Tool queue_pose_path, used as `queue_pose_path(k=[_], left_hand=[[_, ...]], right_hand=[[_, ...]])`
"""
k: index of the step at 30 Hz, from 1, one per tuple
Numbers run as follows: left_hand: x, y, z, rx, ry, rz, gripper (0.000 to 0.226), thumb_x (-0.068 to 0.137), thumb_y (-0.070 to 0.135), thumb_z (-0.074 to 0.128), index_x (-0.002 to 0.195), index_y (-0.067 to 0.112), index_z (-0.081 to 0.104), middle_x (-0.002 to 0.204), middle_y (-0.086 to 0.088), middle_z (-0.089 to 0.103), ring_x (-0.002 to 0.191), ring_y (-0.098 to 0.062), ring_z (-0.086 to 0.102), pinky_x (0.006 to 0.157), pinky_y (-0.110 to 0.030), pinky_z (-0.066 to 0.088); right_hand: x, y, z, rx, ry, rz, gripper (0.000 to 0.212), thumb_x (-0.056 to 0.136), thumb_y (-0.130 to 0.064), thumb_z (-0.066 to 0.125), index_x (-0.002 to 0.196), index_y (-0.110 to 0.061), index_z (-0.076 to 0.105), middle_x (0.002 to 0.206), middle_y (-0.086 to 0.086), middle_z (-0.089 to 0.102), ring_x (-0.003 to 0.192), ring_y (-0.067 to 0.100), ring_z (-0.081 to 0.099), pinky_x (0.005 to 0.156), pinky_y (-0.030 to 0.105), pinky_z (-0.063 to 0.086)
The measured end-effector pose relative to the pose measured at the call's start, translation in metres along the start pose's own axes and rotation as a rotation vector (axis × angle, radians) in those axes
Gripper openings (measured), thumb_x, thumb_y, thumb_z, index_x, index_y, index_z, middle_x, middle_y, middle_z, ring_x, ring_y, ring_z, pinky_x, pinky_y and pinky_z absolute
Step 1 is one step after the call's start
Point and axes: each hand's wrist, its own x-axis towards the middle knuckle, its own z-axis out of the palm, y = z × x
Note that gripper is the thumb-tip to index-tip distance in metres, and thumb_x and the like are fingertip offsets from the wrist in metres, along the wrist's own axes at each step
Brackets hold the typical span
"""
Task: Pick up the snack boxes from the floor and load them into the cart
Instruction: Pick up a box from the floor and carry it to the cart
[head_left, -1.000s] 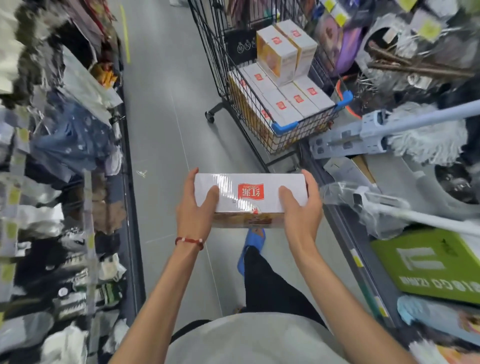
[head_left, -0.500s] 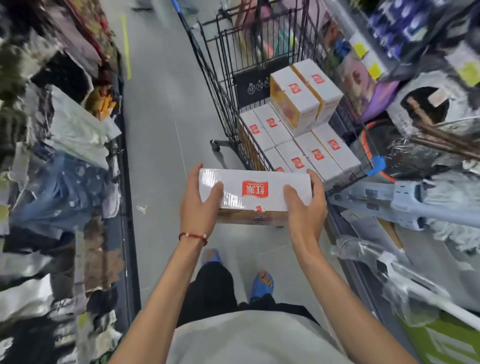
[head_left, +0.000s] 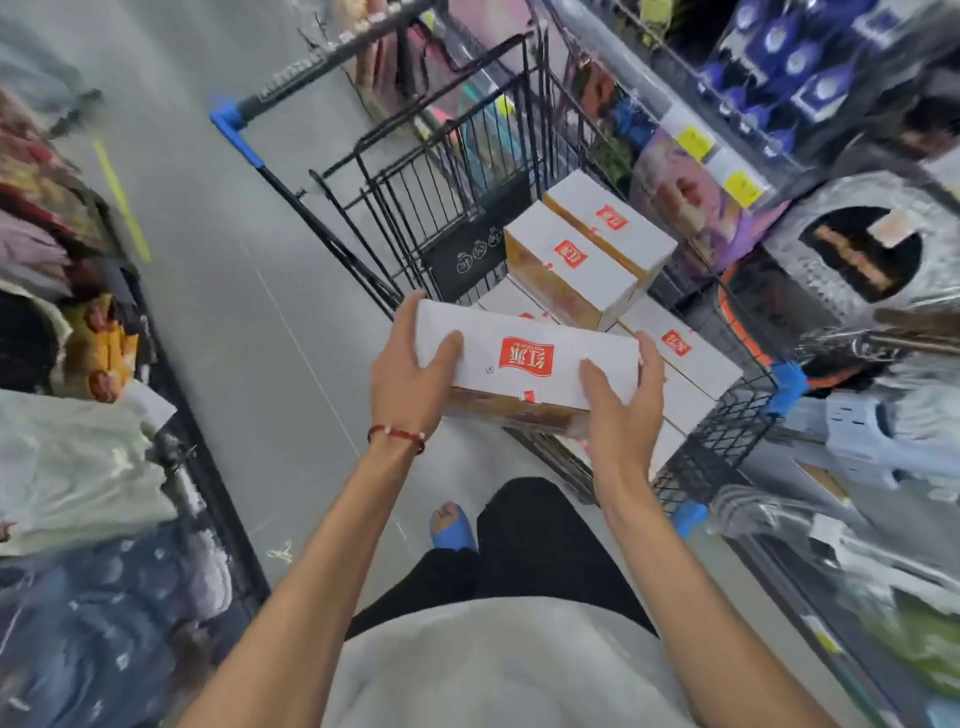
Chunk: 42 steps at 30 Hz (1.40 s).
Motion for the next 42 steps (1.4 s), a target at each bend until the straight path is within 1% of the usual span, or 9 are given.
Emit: queue_pose_path(k=[3,7,13,20,24,28,33,38,42], left_hand=[[0.048,0.009,0.008,0.038,-0.053,0.017,0.051,0.096,0.03,0.06,0.144,0.034,0.044,0.114,0.011,0.057,0.096,-0.01,0.056,0.078,-0.006,0.043],[0.105,0.022,0.03,0.099,-0.121,0.027,0.051,0.095,0.032,0.061,0.143,0.038,0.043,0.114,0.011,0.058,0.096,-0.013,0.058,0.083,-0.024,0.048],[0.17,0.034,0.064,0.157,-0.285,-0.01,0.05,0.084,0.049,0.056,0.132,0.05,0.041,0.113,0.009,0.065,0.098,-0.021,0.067,0.087,-0.044,0.059],[0.222,0.019,0.096,0.256,-0.463,-0.076,0.059,0.078,0.037,0.061,0.133,0.042,0.041,0.107,0.009,0.064,0.093,-0.026,0.069,0.086,-0.049,0.058],[0.246,0.006,0.114,0.237,-0.578,-0.164,0.064,0.091,0.021,0.064,0.147,0.033,0.036,0.121,0.004,0.06,0.107,-0.024,0.064,0.098,-0.049,0.054],[0.271,-0.008,0.131,0.258,-0.674,-0.218,0.066,0.091,0.017,0.063,0.149,0.032,0.035,0.123,0.003,0.058,0.114,-0.025,0.061,0.102,-0.049,0.051],[0.299,-0.017,0.147,0.296,-0.804,-0.237,0.063,0.082,0.024,0.058,0.139,0.042,0.039,0.123,0.0,0.061,0.111,-0.028,0.061,0.099,-0.052,0.053],[0.313,-0.033,0.157,0.292,-0.831,-0.301,0.086,0.094,0.015,0.059,0.159,0.031,0.006,0.114,0.006,0.058,0.105,-0.017,0.059,0.103,-0.046,0.048],[0.321,-0.039,0.162,0.319,-0.867,-0.23,0.063,0.094,0.019,0.058,0.147,0.041,0.032,0.123,0.003,0.064,0.111,-0.022,0.063,0.099,-0.048,0.053]], right_hand=[[0.029,-0.005,0.018,0.012,0.002,0.063,0.076,0.1,-0.022,0.068,0.162,-0.03,0.025,0.115,-0.04,0.044,0.093,-0.03,0.051,0.078,0.0,0.045],[0.074,-0.008,0.038,-0.012,0.011,0.124,0.073,0.089,-0.038,0.074,0.153,-0.031,0.04,0.128,-0.015,0.067,0.116,0.003,0.065,0.104,0.04,0.055],[0.121,-0.012,0.051,0.048,0.07,0.208,0.071,0.098,-0.015,0.07,0.157,-0.023,0.032,0.115,-0.022,0.058,0.079,-0.033,0.055,0.06,-0.004,0.043],[0.153,0.011,0.068,0.012,0.09,0.381,0.086,0.093,-0.016,0.077,0.16,-0.026,0.026,0.122,-0.01,0.064,0.105,-0.002,0.062,0.062,0.005,0.052],[0.162,0.02,0.078,0.01,0.113,0.451,0.082,0.091,-0.013,0.077,0.157,-0.028,0.03,0.117,-0.015,0.065,0.098,-0.005,0.063,0.076,0.012,0.059],[0.173,0.027,0.088,0.013,0.155,0.478,0.073,0.092,-0.011,0.075,0.15,-0.028,0.034,0.113,-0.021,0.06,0.097,-0.005,0.06,0.065,0.006,0.053],[0.184,0.039,0.106,0.033,0.204,0.546,0.089,0.092,-0.01,0.075,0.16,-0.027,0.021,0.119,-0.024,0.057,0.1,-0.009,0.059,0.102,0.028,0.051],[0.197,0.046,0.117,0.031,0.227,0.551,0.086,0.091,-0.002,0.072,0.158,-0.029,0.024,0.118,-0.031,0.052,0.1,-0.013,0.056,0.087,0.015,0.048],[0.203,0.048,0.121,0.022,0.269,0.541,0.083,0.091,-0.001,0.072,0.155,-0.029,0.026,0.117,-0.031,0.053,0.101,-0.012,0.053,0.076,0.006,0.044]])
